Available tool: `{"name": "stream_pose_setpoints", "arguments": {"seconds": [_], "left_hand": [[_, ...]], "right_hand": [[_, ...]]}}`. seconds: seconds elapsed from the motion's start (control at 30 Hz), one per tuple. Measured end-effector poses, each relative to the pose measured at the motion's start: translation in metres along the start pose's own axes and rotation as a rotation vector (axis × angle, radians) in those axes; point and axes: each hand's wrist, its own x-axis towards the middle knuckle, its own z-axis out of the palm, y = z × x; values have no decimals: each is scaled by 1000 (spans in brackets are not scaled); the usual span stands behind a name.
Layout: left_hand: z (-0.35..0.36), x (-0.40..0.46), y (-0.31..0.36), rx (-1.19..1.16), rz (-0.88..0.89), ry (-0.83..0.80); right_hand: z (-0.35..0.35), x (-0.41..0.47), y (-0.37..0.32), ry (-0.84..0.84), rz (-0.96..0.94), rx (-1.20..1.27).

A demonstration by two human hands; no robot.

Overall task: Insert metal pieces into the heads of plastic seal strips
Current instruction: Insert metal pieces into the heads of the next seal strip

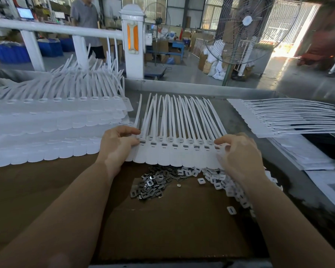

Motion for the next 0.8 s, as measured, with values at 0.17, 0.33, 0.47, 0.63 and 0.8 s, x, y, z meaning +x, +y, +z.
{"name": "stream_pose_setpoints", "arguments": {"seconds": [0.17, 0.33, 0.47, 0.63, 0.8], "left_hand": [[1, 0, 0, 26, -4, 3], [1, -1, 0, 28, 6, 5], [1, 0, 0, 35, 13, 11], [0, 0, 0, 34, 19, 5], [0, 1, -1, 48, 10, 7]], "right_hand": [[3, -11, -23, 62, -227, 193], [18, -32, -39, 15, -476, 283], [26, -38, -35, 8, -573, 313], [31, -41, -34, -102, -664, 186], [32, -42, -35, -137, -680, 103]]}}
